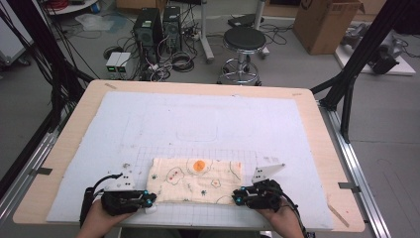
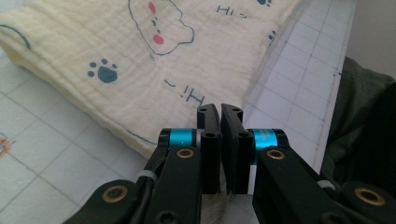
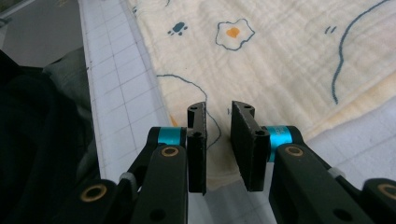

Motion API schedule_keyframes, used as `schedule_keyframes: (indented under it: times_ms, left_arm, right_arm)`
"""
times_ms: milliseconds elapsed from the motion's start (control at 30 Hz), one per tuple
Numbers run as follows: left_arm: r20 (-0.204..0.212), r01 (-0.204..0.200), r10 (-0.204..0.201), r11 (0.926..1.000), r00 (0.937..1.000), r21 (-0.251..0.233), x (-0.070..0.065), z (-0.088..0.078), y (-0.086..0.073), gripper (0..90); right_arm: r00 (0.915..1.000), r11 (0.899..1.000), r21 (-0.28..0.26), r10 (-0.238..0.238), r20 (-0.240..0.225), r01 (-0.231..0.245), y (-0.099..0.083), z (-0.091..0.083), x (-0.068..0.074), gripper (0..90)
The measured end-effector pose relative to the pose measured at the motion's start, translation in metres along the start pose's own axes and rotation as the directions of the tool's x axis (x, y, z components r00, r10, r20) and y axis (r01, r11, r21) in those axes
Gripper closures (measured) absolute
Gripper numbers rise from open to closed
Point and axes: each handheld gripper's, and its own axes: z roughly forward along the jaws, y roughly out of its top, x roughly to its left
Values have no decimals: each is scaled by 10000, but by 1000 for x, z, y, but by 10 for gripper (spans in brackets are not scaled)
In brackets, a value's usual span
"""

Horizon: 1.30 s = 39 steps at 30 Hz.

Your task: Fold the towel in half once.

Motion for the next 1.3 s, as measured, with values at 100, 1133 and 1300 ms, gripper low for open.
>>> schedule_keyframes:
  times_ms: [100,1133,1300]
  left_arm:
    - [-101,23,-26,9997,9999,-262,1,-2,1,816]
    - [-758,113,-252,9840,9968,-1780,12,-8,33,372]
    - [-725,-23,-122,9803,9973,-1974,11,-6,43,369]
  right_arm:
    - [10000,10000,-66,-11,-20,11,1,-1,1,732]
    - [9975,9842,-1766,-5,711,130,51,-11,-1,185]
    - [9972,9823,-1861,-79,744,217,66,-9,-2,188]
